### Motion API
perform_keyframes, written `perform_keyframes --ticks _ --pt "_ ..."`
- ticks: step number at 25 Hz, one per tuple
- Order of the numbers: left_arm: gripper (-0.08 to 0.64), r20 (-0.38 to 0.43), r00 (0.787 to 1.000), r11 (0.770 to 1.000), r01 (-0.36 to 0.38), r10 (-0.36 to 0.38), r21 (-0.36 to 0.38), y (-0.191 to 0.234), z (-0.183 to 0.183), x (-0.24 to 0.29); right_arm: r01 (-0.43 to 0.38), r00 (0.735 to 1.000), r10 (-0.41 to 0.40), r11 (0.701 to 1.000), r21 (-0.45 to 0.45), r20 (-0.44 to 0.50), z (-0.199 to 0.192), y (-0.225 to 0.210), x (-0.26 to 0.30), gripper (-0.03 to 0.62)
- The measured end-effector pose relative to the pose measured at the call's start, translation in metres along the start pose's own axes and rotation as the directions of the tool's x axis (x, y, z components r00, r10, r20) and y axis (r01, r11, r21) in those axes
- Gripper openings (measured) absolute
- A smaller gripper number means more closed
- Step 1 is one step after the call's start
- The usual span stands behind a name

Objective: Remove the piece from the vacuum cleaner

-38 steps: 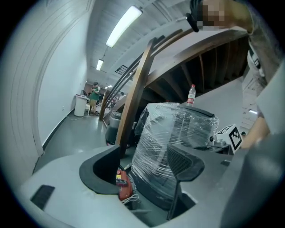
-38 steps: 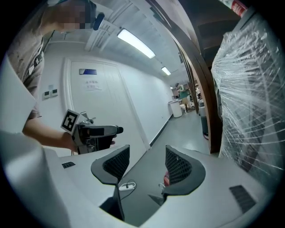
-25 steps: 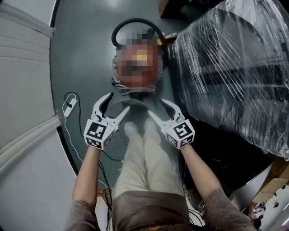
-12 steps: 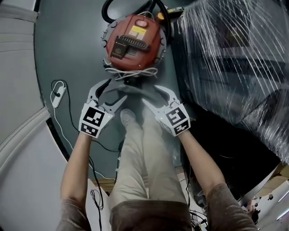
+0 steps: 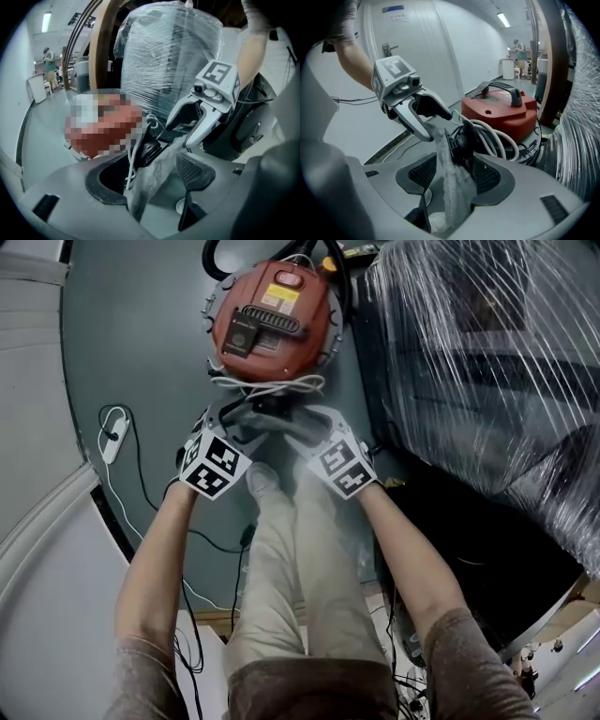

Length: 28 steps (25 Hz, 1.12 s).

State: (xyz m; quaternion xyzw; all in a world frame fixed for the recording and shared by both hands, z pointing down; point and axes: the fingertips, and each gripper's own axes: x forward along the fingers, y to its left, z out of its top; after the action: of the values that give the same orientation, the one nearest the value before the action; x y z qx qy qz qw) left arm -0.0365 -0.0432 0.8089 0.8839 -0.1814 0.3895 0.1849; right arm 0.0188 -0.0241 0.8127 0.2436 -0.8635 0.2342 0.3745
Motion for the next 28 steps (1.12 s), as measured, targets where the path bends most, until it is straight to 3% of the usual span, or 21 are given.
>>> perform_keyframes --ticks 7,11,13,17,21,28 --pt "0.31 -0.127 0.989 0.99 0.084 -0.07 0.109 -0.012 -0.021 0.026 -0.023 0.997 0.019 0.998 -0.057 -0.075 -0.011 0.002 0.022 0.222" --pt "0.303 -0.138 0.988 0.984 0.085 -0.064 0.155 -0.012 -0.018 0.031 -0.027 0.996 0.021 0.998 -0.065 -0.088 -0.014 0.001 0.026 0.19" --pt "0.255 -0.145 0.987 0.98 0.088 -0.062 0.178 -0.01 -0.018 0.032 -0.03 0.996 0.023 0.997 -0.07 -0.092 -0.014 0.001 0.026 0.175" --pt "0.245 -0.157 0.984 0.977 0.112 -0.084 0.184 -0.012 -0.019 0.033 -0.037 0.994 0.029 0.996 -0.077 -0.103 -0.017 -0.001 0.027 0.166" --pt "0.224 -0.158 0.982 0.977 0.129 -0.102 0.171 -0.014 -0.02 0.032 -0.069 0.991 0.056 0.993 -0.099 -0.123 -0.018 0.004 0.029 0.108" --pt "0.179 -0.171 0.975 0.974 0.171 -0.145 0.149 -0.012 -0.021 0.028 -0.067 0.991 0.054 0.992 -0.103 -0.124 -0.017 0.001 0.03 0.097"
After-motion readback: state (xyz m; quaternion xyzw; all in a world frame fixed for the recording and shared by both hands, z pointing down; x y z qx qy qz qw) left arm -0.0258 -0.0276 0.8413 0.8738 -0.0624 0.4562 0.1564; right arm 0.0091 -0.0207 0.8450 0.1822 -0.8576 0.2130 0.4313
